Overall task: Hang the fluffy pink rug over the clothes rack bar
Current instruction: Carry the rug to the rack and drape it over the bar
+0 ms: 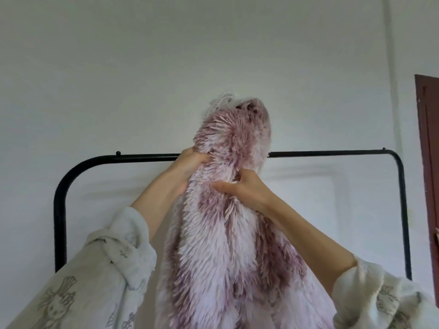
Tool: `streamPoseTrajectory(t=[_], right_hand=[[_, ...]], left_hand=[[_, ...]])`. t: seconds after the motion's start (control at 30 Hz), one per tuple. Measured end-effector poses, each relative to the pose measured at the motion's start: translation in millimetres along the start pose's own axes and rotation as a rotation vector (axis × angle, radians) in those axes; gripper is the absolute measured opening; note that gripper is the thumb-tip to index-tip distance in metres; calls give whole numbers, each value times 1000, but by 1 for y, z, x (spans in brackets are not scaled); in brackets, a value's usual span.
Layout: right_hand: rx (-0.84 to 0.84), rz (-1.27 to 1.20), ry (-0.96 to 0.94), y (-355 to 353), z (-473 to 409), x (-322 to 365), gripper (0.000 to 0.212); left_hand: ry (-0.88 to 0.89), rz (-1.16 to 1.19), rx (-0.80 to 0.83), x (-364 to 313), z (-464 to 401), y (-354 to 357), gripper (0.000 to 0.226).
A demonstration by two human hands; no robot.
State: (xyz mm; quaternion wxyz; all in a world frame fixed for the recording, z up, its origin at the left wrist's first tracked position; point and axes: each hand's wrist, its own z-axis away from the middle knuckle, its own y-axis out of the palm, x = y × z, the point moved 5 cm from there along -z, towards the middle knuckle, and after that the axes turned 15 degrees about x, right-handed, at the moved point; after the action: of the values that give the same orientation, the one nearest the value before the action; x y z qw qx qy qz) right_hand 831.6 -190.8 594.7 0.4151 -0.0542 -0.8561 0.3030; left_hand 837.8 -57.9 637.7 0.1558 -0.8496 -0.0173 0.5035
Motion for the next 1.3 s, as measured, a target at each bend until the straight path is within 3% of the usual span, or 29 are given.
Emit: streamPoseTrajectory(t=[0.07,0.13,0.2,0.27,0.37,0.43,0.57,0.63,0.7,0.87,0.97,1.07,1.13,1.23,1.3], right_hand=[[12,-78,-52,4,-2,7,13],[-18,-87,-63,5,-4,8,10],[-69,-103,-28,5,-6,4,11],[-140,-109,32,0,-9,-3,26],[-261,-147,62,-17,-11,-3,35],[-326,-193,63,-31,-12,3,37],[-407,-155,67,-51,-15,8,42],[-436,-122,87,-56,-13,5,32],[-465,-87,108,-60,-10,2,26],[-486,20,146,-64,-1,-8,38],[-465,-17,135,-62,6,-11,34],[-368,-124,67,-57,15,-13,31],[-302,-145,49,-51,19,-13,21],[-246,-138,44,-42,19,-17,35],[-208,-128,67,-36,21,-22,35]], left_hand=[[-10,-11,-14,-1,0,-3,25],[-5,-25,-9,-2,1,-7,31],[-13,-56,0,2,2,-15,64],[-40,-117,92,12,9,-17,92],[-133,-128,383,47,25,-3,90],[-242,-141,488,71,40,4,88],[-228,-137,308,68,39,-3,37],[-170,-187,207,55,34,-4,20],[-106,-294,160,48,30,-2,20],[-55,-561,72,46,32,4,17],[-56,-300,149,52,33,5,14],[-128,35,284,55,35,0,43],[-94,67,302,53,30,0,44],[-15,17,262,36,23,13,39],[-35,10,307,31,24,24,54]])
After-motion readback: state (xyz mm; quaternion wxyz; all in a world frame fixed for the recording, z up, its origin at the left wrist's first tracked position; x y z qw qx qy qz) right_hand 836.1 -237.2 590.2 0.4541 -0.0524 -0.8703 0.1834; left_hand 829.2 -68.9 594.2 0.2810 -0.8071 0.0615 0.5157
